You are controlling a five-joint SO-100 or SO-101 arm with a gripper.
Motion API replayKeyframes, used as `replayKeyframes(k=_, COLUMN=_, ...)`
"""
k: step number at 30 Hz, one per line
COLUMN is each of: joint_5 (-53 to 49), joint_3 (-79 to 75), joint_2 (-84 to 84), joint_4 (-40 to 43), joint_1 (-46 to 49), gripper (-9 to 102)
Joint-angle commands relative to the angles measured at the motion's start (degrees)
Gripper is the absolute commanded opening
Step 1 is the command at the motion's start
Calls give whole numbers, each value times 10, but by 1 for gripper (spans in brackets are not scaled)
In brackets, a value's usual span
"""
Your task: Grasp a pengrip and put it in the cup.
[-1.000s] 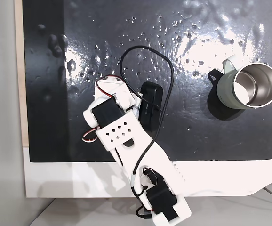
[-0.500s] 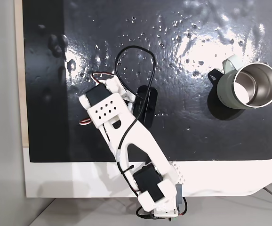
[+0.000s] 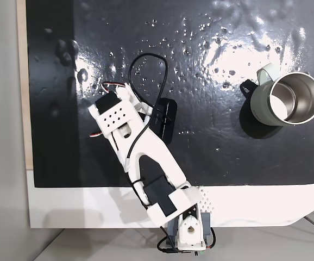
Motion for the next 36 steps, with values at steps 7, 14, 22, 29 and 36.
replayKeyframes(k=7, joint_5=-7, joint_3=-48, joint_2=-31, joint_4=-14, joint_1=-5, gripper=7)
replayKeyframes(k=14, joint_5=-4, joint_3=-51, joint_2=-12, joint_4=21, joint_1=14, gripper=0)
replayKeyframes(k=22, joint_5=-83, joint_3=-168, joint_2=124, joint_4=153, joint_1=39, gripper=0)
replayKeyframes(k=29, joint_5=-200, joint_3=-281, joint_2=234, joint_4=221, joint_1=57, gripper=0)
replayKeyframes(k=36, joint_5=-245, joint_3=-265, joint_2=306, joint_4=224, joint_1=90, gripper=0)
